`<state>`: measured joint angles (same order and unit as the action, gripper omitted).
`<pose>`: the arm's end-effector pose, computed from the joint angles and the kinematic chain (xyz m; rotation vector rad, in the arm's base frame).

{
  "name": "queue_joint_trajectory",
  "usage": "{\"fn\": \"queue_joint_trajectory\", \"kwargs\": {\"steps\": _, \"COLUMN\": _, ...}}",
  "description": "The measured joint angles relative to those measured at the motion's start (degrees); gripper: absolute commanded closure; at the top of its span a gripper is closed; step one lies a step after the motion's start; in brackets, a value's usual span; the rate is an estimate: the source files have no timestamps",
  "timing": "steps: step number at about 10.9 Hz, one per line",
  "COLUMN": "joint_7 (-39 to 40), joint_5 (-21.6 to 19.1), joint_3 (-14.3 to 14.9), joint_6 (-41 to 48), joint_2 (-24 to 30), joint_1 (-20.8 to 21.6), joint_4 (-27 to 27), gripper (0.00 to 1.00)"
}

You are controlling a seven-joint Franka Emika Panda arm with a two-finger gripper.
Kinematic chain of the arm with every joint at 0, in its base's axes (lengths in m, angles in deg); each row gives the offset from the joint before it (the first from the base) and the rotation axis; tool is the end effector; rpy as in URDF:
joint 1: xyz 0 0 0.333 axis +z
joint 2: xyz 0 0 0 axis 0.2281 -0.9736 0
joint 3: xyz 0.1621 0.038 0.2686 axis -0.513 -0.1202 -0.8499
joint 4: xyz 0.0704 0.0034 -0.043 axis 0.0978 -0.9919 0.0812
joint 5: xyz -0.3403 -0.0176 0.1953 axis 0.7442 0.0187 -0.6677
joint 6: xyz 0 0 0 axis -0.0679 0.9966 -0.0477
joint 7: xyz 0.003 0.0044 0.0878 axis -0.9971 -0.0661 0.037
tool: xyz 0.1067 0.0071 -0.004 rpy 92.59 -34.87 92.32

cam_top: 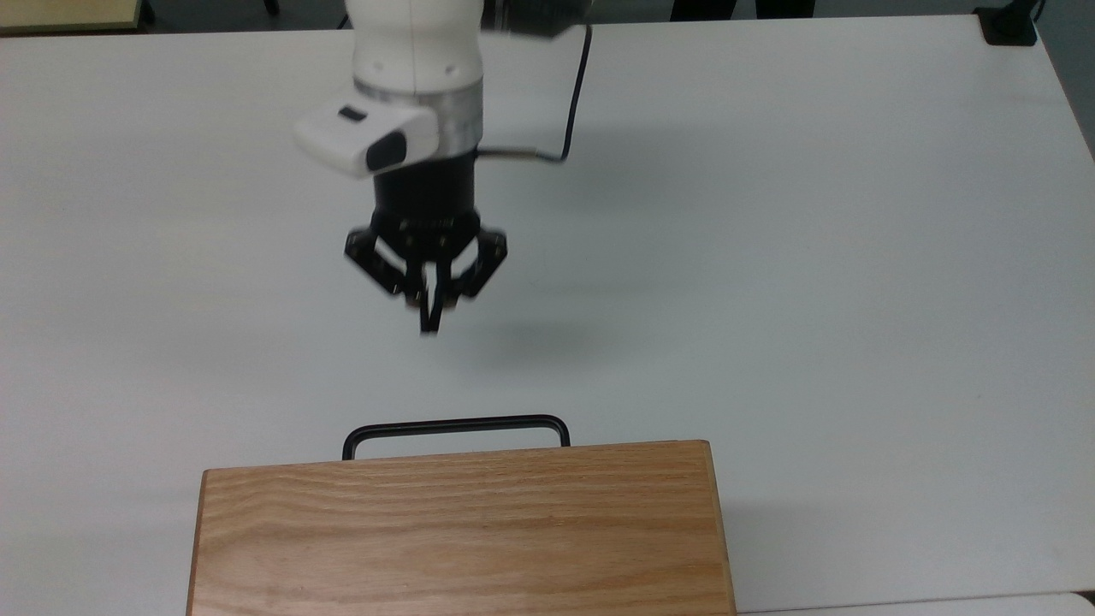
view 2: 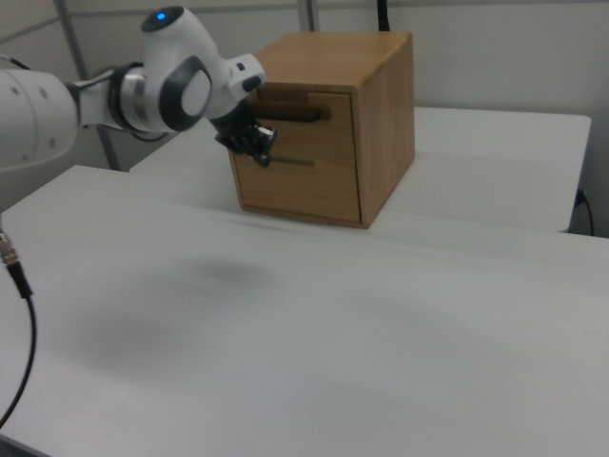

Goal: Close the drawer by sliding it

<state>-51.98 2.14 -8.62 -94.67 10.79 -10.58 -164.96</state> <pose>0.7092 0.0285 0.5150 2.9828 0.1369 0.7450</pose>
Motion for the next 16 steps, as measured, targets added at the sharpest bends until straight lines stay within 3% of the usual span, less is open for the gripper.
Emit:
{"fn": "queue_joint_trajectory", "kwargs": {"steps": 4, "joint_7": 0.31, "joint_5": 0.00, "joint_3": -0.18, "joint_6": 28.77, "joint_2": 12.85, "joint_1": 1.11, "joint_4": -3.15, "gripper": 0.96}}
{"fn": "queue_joint_trajectory", "kwargs": {"steps": 6, "joint_7": 0.43, "joint_5": -0.01, "joint_3": -0.25, "joint_6": 38.55, "joint_2": 18.18, "joint_1": 1.58, "joint_4": -4.10, "gripper": 0.82}}
{"fn": "queue_joint_trajectory", "kwargs": {"steps": 7, "joint_7": 0.44, "joint_5": -0.01, "joint_3": -0.25, "joint_6": 41.41, "joint_2": 19.76, "joint_1": 1.63, "joint_4": -4.68, "gripper": 0.67}}
{"fn": "queue_joint_trajectory", "kwargs": {"steps": 9, "joint_7": 0.46, "joint_5": -0.02, "joint_3": -0.25, "joint_6": 44.80, "joint_2": 20.74, "joint_1": 1.62, "joint_4": -5.64, "gripper": 0.16}}
{"fn": "queue_joint_trajectory", "kwargs": {"steps": 10, "joint_7": 0.46, "joint_5": -0.02, "joint_3": -0.22, "joint_6": 44.84, "joint_2": 20.65, "joint_1": 1.61, "joint_4": -6.07, "gripper": 0.00}}
{"fn": "queue_joint_trajectory", "kwargs": {"steps": 14, "joint_7": 0.45, "joint_5": -0.26, "joint_3": -0.19, "joint_6": 42.05, "joint_2": 20.20, "joint_1": 1.44, "joint_4": -6.41, "gripper": 0.00}}
{"fn": "queue_joint_trajectory", "kwargs": {"steps": 16, "joint_7": 0.45, "joint_5": -2.60, "joint_3": -0.01, "joint_6": 41.81, "joint_2": 20.16, "joint_1": 1.39, "joint_4": -6.43, "gripper": 0.00}}
